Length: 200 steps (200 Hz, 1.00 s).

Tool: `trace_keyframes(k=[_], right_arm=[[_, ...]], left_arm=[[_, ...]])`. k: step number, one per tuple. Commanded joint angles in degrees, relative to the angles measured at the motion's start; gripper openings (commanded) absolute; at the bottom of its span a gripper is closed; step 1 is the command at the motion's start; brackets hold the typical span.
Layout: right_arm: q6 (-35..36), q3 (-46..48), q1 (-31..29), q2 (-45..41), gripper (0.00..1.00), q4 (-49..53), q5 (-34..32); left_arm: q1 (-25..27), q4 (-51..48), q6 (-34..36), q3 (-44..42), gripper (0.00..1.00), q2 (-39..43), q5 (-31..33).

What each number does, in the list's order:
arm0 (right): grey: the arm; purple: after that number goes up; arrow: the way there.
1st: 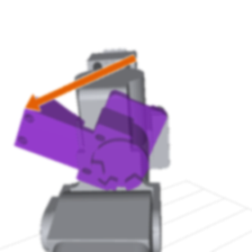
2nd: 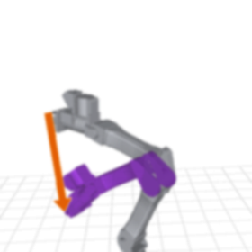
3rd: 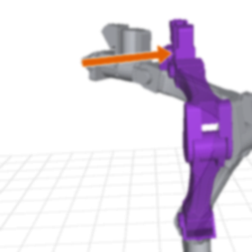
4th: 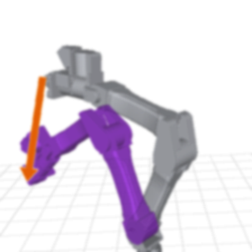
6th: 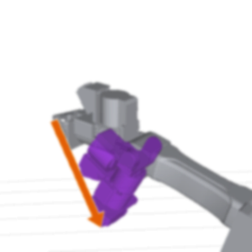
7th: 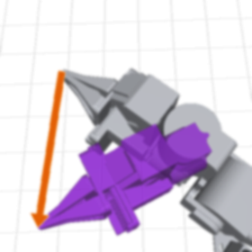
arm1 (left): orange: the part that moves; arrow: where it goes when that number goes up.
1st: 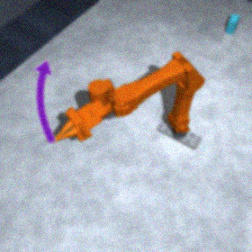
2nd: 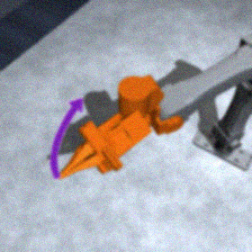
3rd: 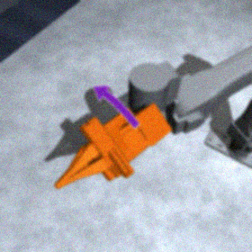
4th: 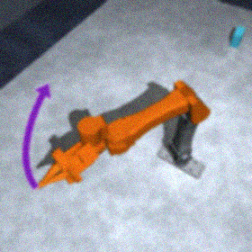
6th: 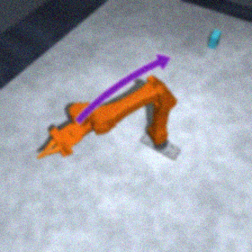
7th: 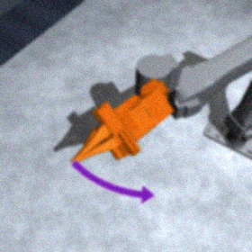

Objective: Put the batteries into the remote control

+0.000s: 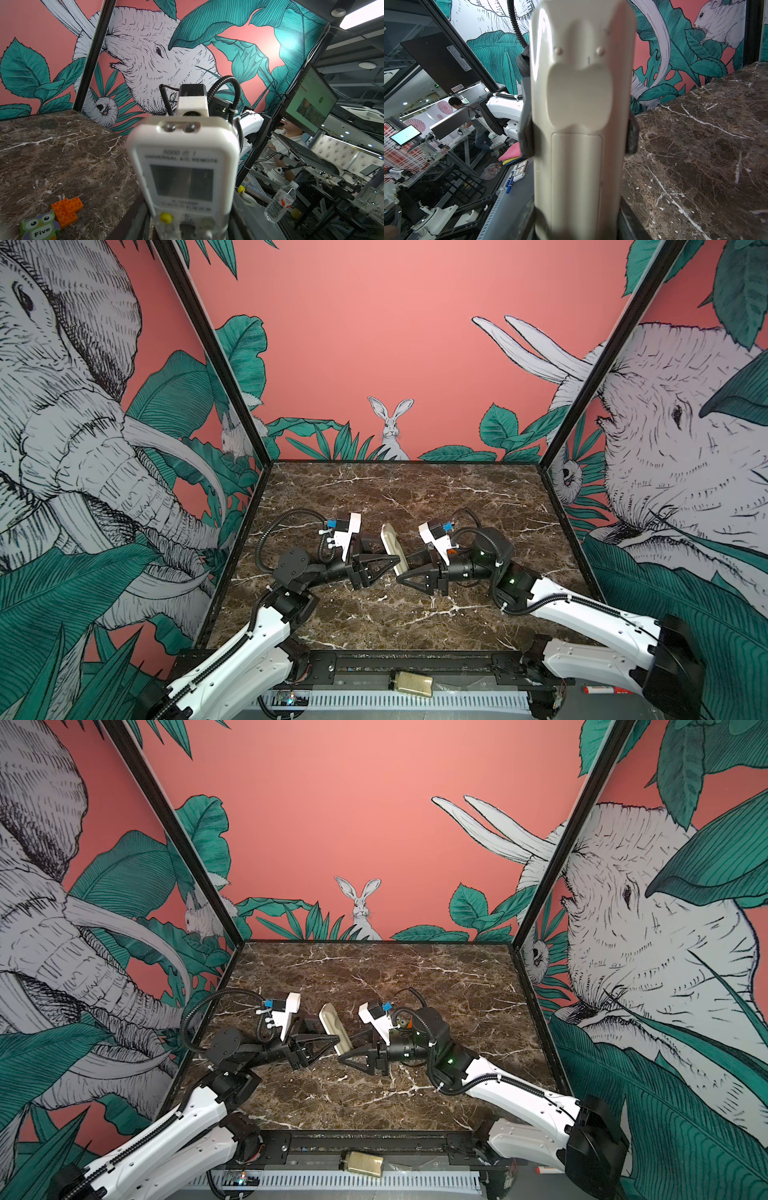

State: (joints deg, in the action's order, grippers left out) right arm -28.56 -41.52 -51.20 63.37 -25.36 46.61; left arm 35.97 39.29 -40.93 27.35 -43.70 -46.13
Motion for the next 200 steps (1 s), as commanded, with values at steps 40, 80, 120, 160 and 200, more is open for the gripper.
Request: trace_keyframes(k=[40,80,120,160,200], right_arm=[[-1.42,-0.32,0.23,0.26,0.00,-5.78,2.33],[0.09,-0.52,0.22,0.00,0.09,-3.31,1.04],[2.15,-0.17,0.15,-1.12,0.47,-0.93,-1.62],[3.92,-0.58,0.16,-0.96,0.84,2.28,-3.78],[6.59,-1.56,0.20,-1.38,0.99,7.07,-6.42]], left_arm=[[0.51,2.75,0.55,2.19,0.36,-0.01,-1.08],[0.64,2.59,0.33,2.27,0.27,0.05,-0.59],[0.68,-1.19,1.72,2.41,0.19,0.90,0.97],[0.62,-5.23,3.51,3.05,0.16,1.50,3.00],[0.67,-12.64,6.88,4.63,0.15,2.05,7.13]])
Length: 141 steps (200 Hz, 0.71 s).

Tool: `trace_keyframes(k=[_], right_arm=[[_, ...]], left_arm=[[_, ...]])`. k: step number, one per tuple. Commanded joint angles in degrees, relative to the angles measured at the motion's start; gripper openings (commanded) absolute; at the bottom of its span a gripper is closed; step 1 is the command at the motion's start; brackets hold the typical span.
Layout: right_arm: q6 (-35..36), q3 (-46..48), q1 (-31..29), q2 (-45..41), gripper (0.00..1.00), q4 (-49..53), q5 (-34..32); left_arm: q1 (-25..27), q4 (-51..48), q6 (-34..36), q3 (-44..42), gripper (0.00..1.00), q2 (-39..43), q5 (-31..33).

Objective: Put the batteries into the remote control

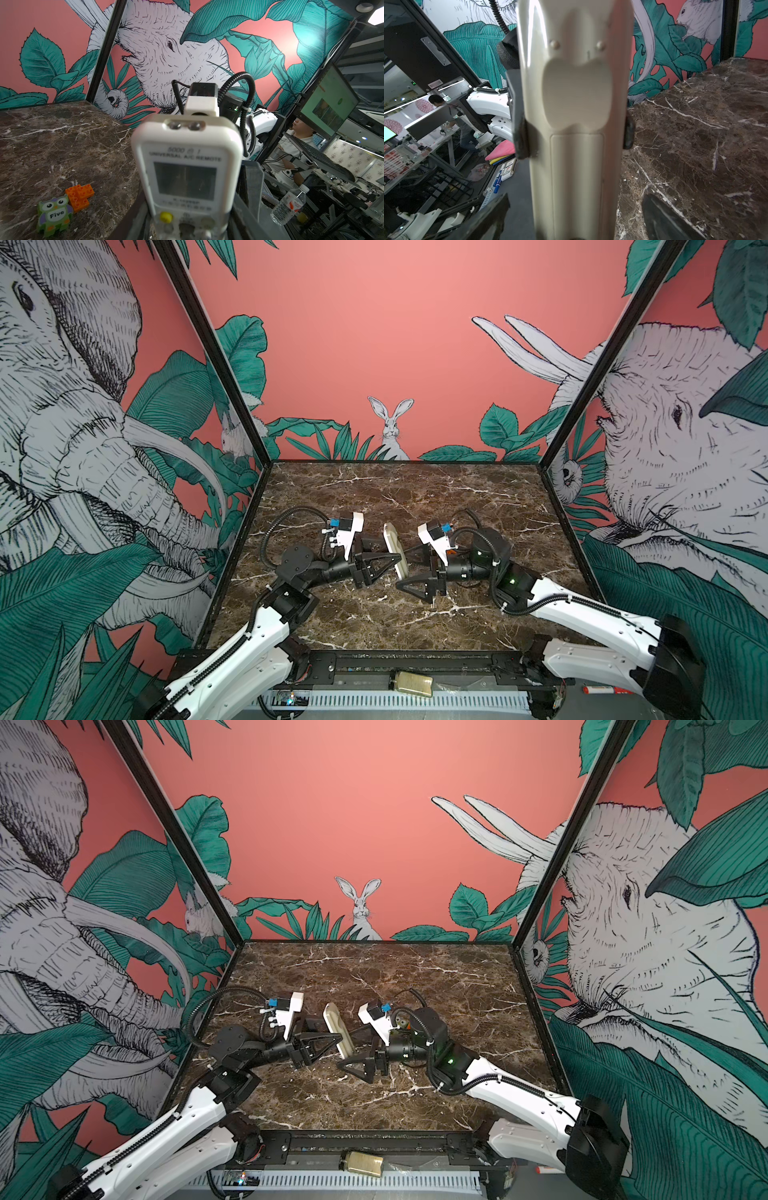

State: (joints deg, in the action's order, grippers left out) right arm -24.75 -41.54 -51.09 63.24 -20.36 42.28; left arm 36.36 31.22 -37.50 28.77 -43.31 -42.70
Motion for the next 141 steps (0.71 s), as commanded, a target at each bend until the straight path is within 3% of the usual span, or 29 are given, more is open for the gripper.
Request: trace_keyframes(k=[1,39,67,110,141], right_arm=[[2.83,-1.57,0.10,-1.31,1.00,2.16,-2.15],[7.32,-2.05,0.10,-4.37,0.99,10.56,-10.00],[10.88,-4.15,0.11,-4.84,0.99,19.22,-16.93],[12.26,-3.91,0.12,-5.85,0.99,23.15,-23.05],[13.26,-5.12,0.11,-6.37,0.99,29.12,-32.03]], left_arm=[[0.28,-4.89,3.69,3.26,0.16,1.74,3.95],[0.25,-21.11,9.87,5.86,0.20,4.32,18.09],[0.20,-28.91,12.29,7.99,0.19,3.79,22.80],[0.13,-44.06,17.28,14.07,0.18,2.01,30.52],[-0.17,-51.83,18.18,18.35,0.18,-1.71,36.58]])
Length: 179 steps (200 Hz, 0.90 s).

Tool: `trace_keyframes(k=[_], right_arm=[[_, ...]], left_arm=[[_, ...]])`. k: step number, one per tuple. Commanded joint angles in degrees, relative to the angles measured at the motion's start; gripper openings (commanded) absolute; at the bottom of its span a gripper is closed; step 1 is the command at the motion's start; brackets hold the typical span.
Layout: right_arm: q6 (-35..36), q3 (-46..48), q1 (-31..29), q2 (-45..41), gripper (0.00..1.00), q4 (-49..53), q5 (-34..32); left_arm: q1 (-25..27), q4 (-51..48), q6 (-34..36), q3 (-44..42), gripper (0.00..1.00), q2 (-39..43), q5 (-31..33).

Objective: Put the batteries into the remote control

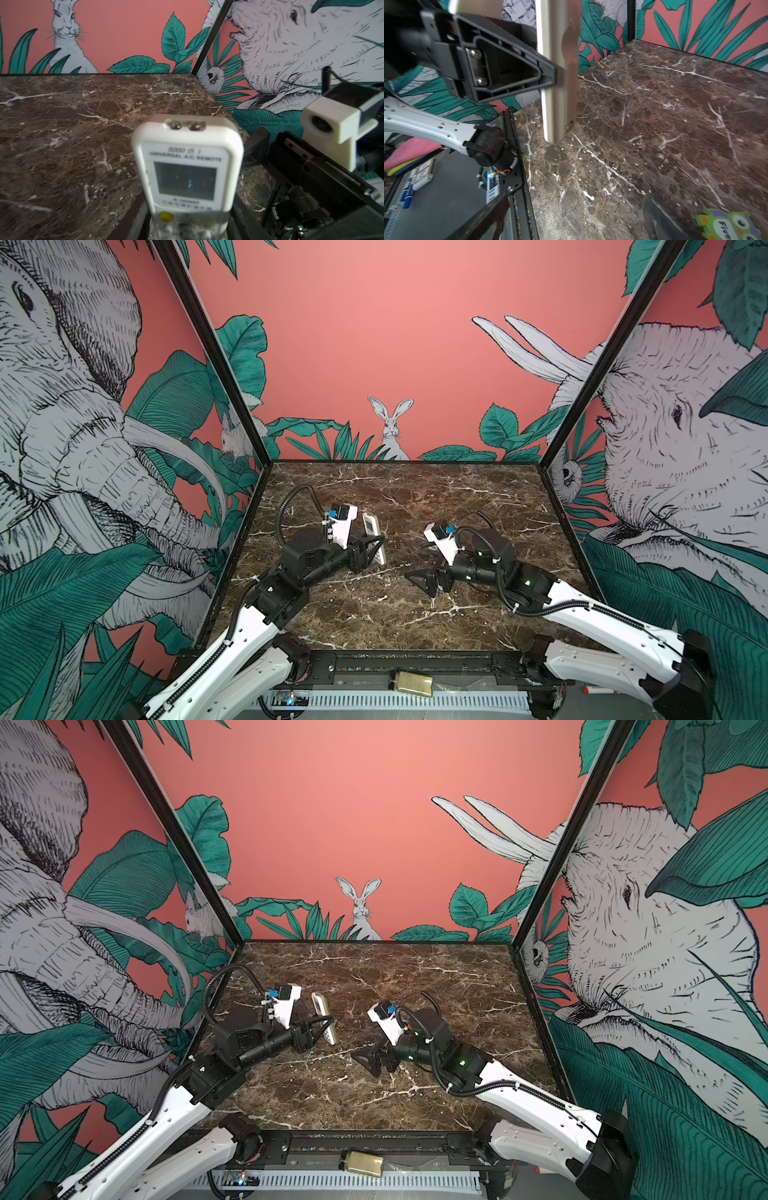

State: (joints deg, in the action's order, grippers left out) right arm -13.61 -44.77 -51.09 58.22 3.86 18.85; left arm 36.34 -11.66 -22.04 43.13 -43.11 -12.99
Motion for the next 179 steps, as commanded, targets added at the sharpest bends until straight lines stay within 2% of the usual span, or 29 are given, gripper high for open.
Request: trace_keyframes(k=[1,46,122,179], right_arm=[[2.15,-1.89,0.11,-1.39,0.99,5.00,-8.85],[2.27,-1.36,0.14,-1.82,0.99,9.43,-16.87],[3.23,-0.72,0.07,-1.26,0.99,13.36,-19.06],[4.12,-0.26,0.03,-0.04,0.99,12.97,-18.93]], left_arm=[[-0.18,-9.10,2.72,4.16,0.18,-1.98,6.90],[-1.55,-14.96,2.67,8.56,0.17,-7.63,9.90],[-8.21,-18.68,3.06,14.01,0.18,-19.40,9.13],[-8.83,-20.59,6.63,19.15,0.17,-28.81,13.40]])
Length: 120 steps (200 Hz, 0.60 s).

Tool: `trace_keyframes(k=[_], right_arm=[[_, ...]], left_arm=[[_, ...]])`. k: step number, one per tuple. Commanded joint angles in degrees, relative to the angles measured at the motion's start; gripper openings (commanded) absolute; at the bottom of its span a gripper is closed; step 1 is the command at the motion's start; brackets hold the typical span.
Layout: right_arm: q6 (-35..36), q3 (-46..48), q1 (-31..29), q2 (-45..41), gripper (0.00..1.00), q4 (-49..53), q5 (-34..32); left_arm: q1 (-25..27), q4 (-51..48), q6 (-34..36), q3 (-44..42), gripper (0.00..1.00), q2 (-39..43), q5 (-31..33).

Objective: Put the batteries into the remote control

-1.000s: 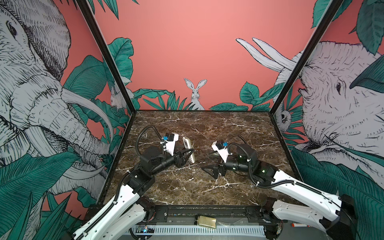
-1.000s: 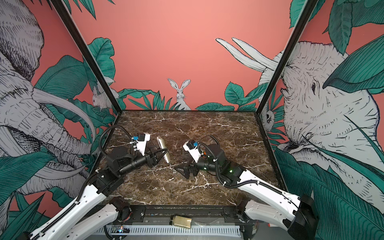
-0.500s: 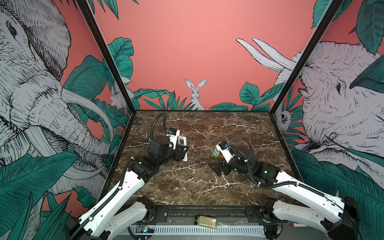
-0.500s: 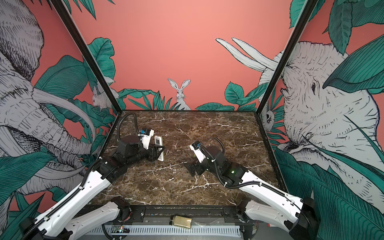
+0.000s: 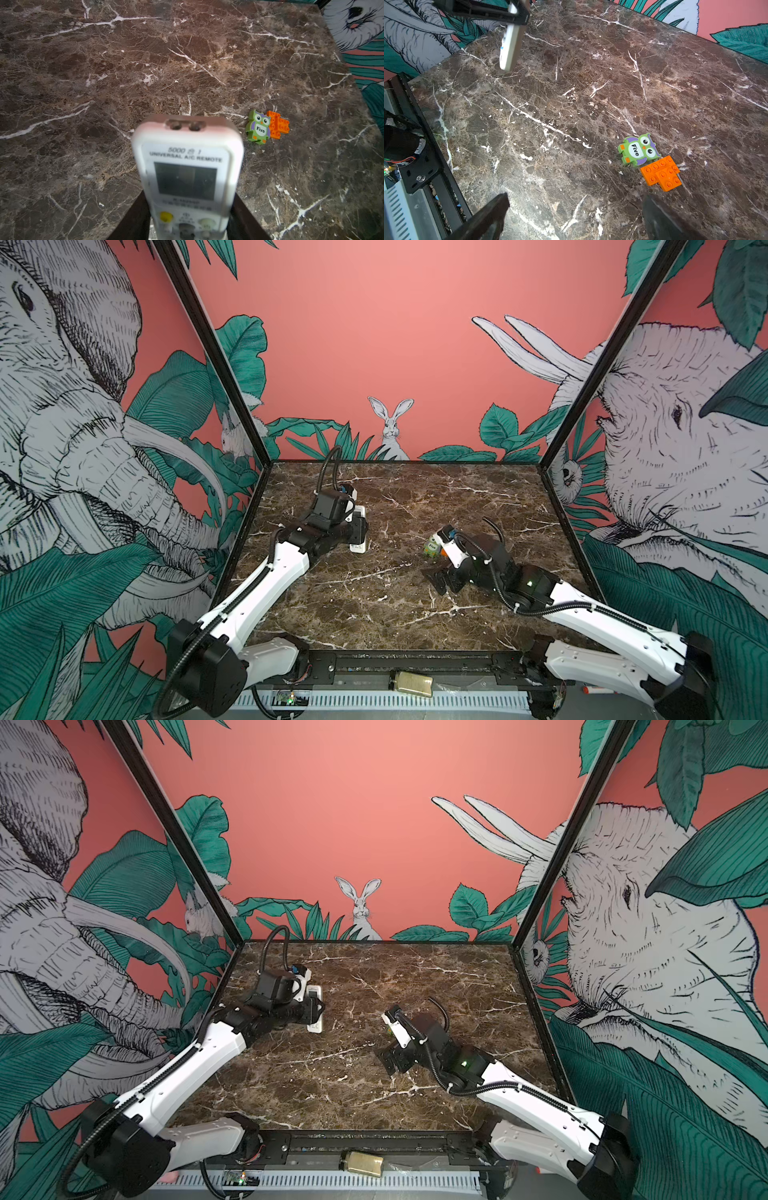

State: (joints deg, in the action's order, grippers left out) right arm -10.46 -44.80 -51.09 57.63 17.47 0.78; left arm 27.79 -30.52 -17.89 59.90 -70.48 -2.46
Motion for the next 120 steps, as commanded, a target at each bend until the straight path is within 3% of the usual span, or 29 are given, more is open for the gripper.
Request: trace_keyframes(k=[1,82,120], right_arm=[[1.01,-0.22,0.03,0.55,0.99,-0.61,-0.85],[1.62,0.50,0.05,0.92,0.99,-0.86,-1.35],[1.59,0.81,0.07,0.91,0.99,-1.28,-1.52]], left_arm=[[-0.24,-1.73,2.49,2.40,0.17,-1.52,3.06],[-1.35,-0.78,3.56,3.39,0.18,-9.38,9.33],[-2.83,2.29,2.83,1.31,0.18,-12.92,8.28]])
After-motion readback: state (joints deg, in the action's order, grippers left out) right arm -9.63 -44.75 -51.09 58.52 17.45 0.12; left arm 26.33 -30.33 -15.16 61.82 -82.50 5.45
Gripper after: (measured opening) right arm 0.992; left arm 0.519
